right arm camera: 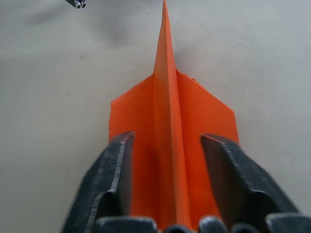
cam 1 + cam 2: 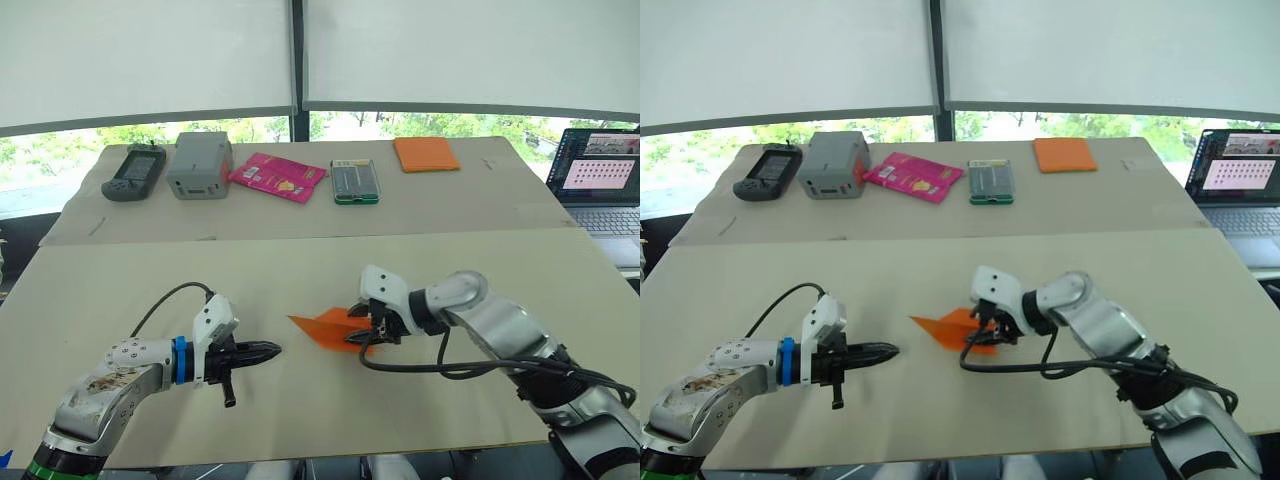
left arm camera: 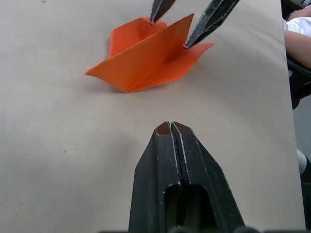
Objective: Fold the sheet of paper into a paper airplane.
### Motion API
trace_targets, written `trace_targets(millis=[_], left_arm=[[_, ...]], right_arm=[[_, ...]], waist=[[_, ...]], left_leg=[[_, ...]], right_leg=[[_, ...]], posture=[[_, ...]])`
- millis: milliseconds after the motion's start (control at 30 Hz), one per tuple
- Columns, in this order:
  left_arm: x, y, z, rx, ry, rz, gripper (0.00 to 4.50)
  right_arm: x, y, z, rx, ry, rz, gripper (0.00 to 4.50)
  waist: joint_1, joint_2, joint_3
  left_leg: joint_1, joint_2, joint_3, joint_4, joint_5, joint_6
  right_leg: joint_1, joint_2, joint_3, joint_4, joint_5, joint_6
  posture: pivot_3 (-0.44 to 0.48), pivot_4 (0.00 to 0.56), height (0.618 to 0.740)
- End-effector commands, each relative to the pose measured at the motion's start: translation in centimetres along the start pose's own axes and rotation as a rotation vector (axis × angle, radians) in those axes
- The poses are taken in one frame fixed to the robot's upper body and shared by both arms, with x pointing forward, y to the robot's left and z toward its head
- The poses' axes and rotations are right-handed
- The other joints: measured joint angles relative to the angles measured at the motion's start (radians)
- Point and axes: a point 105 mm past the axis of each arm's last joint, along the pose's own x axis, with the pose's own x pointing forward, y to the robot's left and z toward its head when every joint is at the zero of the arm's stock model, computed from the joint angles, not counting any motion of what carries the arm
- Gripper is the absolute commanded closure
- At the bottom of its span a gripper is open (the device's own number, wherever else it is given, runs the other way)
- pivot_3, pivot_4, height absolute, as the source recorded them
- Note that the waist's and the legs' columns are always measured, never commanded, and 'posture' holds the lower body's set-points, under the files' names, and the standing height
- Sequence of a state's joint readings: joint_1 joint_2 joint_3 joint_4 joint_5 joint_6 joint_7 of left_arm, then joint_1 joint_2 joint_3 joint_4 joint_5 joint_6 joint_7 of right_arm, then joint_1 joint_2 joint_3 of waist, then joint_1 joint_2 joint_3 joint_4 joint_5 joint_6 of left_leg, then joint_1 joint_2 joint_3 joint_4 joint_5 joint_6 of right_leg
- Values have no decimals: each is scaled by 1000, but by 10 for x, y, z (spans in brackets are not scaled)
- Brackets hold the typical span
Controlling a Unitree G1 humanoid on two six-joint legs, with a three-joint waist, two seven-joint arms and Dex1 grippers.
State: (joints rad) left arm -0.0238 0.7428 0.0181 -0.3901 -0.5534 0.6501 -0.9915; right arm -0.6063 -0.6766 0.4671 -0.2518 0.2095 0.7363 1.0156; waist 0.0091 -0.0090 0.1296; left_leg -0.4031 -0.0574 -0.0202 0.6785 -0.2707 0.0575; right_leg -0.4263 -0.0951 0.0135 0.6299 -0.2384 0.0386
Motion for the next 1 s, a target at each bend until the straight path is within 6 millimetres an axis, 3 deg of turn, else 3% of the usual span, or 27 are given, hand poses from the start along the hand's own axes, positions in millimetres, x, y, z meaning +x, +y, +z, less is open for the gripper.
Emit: trace_targets(millis=[33,133,233,300,400,500,633,900,1000], left_arm=[[-1,1,6,31,-20,-1,4500],[2,3,6,34,-16,-9,4500],[5,5,7,39,-15,-25,4500],[6,7,8,43,-12,-32,4500],[6,11,9,41,-14,-31,4500],[7,13,10,39,-16,-37,4500],[12,17,12,53,-23,-30,4500],[14,21,15,73,-18,-26,4500],[12,20,13,77,-12,-18,4500]], right_arm=[[-5,-5,2,-8,-2,-41,3433],[-7,-8,-9,-4,36,-73,4429],[-17,-16,-12,58,-17,-140,4471],[-35,-22,-10,187,-99,-169,4471],[-88,-54,-34,391,-165,-373,4471],[-147,-82,-82,542,-114,-640,4471],[-185,-104,-117,608,-21,-856,4471],[-193,-134,-145,676,15,-994,4471],[-194,-136,-152,660,59,-997,4471]], waist=[[0,0,0],[1,0,0],[4,0,0],[4,0,0],[4,0,0],[10,0,0],[-1,0,0],[-29,1,0],[-22,1,0]], left_leg=[[0,0,0,0,0,0],[0,0,0,0,0,0],[1,0,0,0,0,0],[1,-1,-1,1,0,0],[0,-1,0,1,0,0],[1,-2,0,1,0,0],[1,-1,0,0,0,0],[3,1,6,-1,0,0],[3,1,6,-1,1,0]], right_leg=[[0,0,0,0,0,0],[0,0,0,0,0,0],[1,0,0,0,0,0],[1,0,0,0,0,0],[1,0,0,0,0,0],[2,-1,-1,0,0,0],[2,-1,0,0,0,0],[1,2,4,2,0,0],[1,1,3,2,0,0]], posture=[[0,150,740],[0,150,740],[0,150,740],[0,150,740],[0,150,740],[0,150,740],[0,150,740],[0,150,740],[0,150,740]])
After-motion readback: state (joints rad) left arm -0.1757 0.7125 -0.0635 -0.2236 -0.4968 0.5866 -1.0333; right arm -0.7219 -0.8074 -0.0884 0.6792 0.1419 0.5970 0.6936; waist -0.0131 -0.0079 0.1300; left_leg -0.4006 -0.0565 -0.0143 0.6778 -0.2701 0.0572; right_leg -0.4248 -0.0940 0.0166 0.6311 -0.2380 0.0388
